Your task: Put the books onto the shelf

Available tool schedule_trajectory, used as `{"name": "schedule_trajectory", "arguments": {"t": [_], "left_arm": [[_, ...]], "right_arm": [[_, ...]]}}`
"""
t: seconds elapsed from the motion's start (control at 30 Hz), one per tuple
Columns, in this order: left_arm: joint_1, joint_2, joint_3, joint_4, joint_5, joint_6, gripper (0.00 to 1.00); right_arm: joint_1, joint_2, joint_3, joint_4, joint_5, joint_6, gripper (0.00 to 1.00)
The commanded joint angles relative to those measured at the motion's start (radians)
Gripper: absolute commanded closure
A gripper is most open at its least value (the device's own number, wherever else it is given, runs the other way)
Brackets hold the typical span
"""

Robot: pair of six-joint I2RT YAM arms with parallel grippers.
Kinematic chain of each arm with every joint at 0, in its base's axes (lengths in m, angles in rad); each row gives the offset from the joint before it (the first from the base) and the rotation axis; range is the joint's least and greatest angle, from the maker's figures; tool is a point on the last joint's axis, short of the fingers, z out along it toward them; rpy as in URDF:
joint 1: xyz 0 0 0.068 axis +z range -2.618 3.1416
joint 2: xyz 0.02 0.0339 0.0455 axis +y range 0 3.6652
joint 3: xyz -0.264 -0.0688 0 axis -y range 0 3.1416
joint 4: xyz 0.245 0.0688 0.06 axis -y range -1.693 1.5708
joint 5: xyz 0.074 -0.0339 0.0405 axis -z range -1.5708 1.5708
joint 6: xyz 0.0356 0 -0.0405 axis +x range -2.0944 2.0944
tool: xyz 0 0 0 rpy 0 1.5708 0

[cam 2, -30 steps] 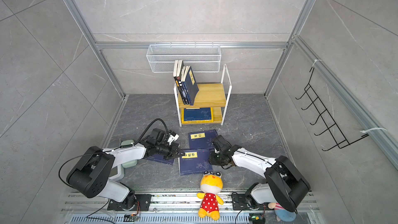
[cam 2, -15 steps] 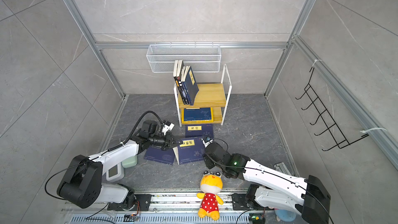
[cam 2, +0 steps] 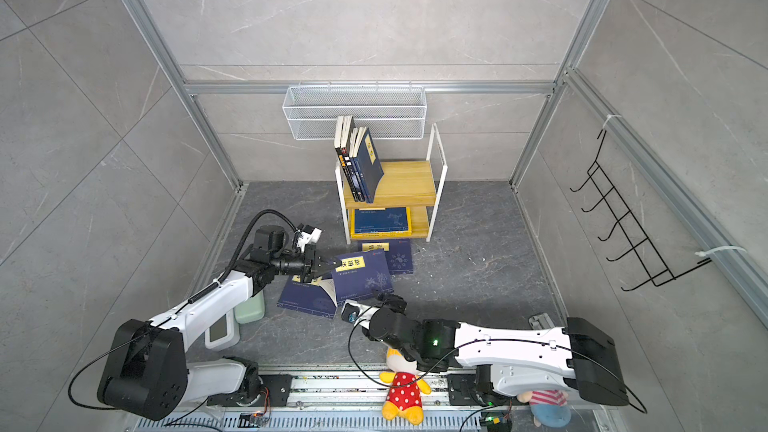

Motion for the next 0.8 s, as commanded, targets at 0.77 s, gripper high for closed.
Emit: {"name": "schedule_trajectory", "arguments": {"t": [0.77], "left_arm": [[0.034, -0.053, 0.014, 0.03, 0.043, -0.024, 1.0]], "right_arm": [[-0.127, 0.294, -0.083, 0.562, -0.035, -0.249, 0.44]]}}
